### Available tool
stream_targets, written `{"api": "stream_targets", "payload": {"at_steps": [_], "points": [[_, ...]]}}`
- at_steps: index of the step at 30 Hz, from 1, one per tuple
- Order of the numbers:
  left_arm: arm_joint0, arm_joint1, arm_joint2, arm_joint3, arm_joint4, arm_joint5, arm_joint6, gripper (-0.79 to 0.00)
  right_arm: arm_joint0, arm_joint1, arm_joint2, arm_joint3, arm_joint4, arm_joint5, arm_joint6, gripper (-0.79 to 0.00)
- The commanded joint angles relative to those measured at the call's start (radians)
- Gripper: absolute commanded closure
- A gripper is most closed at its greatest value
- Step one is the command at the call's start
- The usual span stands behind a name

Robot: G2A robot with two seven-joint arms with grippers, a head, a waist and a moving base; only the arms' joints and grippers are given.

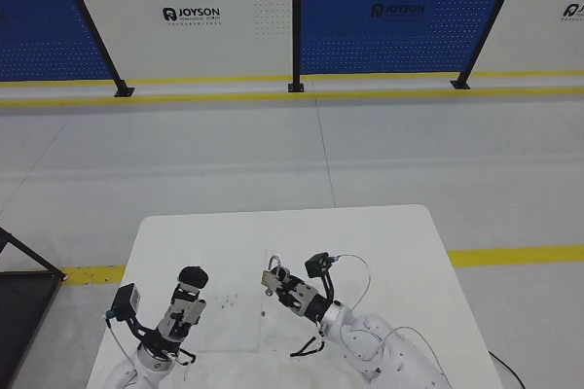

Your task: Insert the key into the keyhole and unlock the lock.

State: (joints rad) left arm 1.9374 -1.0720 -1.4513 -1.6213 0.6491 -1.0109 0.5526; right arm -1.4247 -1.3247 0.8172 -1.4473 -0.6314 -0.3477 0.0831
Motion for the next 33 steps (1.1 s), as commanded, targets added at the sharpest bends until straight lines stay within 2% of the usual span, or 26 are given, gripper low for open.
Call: {"api": "stream_targets", "payload": {"at_steps": [1,5,14,16,18,19,20,21,22,23,24,33], "points": [[0.003,0.005,-0.049,0.014,-0.052,0.023,-0.026,-0.785,0.046,-0.020,-0.055,0.051,0.003,0.044,0.018,0.000],[-0.010,0.004,-0.068,0.035,-0.101,0.087,-0.062,-0.785,0.118,-0.066,-0.156,0.150,-0.001,0.116,0.038,0.000],[-0.010,0.004,-0.068,0.035,-0.101,0.087,-0.062,-0.785,0.211,-0.155,-0.283,0.310,-0.023,0.272,-0.002,0.000],[-0.010,0.004,-0.068,0.035,-0.101,0.087,-0.062,-0.785,0.222,-0.168,-0.296,0.336,-0.034,0.306,-0.006,-0.185],[-0.010,0.004,-0.068,0.035,-0.101,0.087,-0.062,-0.785,0.228,-0.179,-0.305,0.351,-0.038,0.326,-0.007,-0.308],[-0.010,0.004,-0.068,0.035,-0.101,0.087,-0.062,-0.785,0.229,-0.183,-0.308,0.357,-0.042,0.333,-0.010,-0.336],[-0.010,0.004,-0.068,0.035,-0.101,0.087,-0.062,-0.785,0.228,-0.186,-0.312,0.362,-0.050,0.341,-0.011,-0.413],[-0.010,0.004,-0.068,0.035,-0.101,0.087,-0.062,-0.785,0.227,-0.188,-0.314,0.363,-0.058,0.348,-0.013,-0.563],[-0.010,0.004,-0.068,0.035,-0.101,0.087,-0.062,-0.785,0.224,-0.189,-0.315,0.362,-0.065,0.355,-0.016,-0.634],[-0.010,0.004,-0.068,0.035,-0.101,0.087,-0.062,-0.785,0.221,-0.189,-0.315,0.360,-0.076,0.363,-0.016,-0.763],[-0.010,0.004,-0.068,0.035,-0.101,0.087,-0.062,-0.785,0.216,-0.189,-0.315,0.353,-0.091,0.372,-0.023,-0.785],[-0.010,0.004,-0.068,0.035,-0.101,0.087,-0.062,-0.785,0.107,-0.141,-0.282,0.193,-0.276,0.453,-0.055,-0.785]]}}
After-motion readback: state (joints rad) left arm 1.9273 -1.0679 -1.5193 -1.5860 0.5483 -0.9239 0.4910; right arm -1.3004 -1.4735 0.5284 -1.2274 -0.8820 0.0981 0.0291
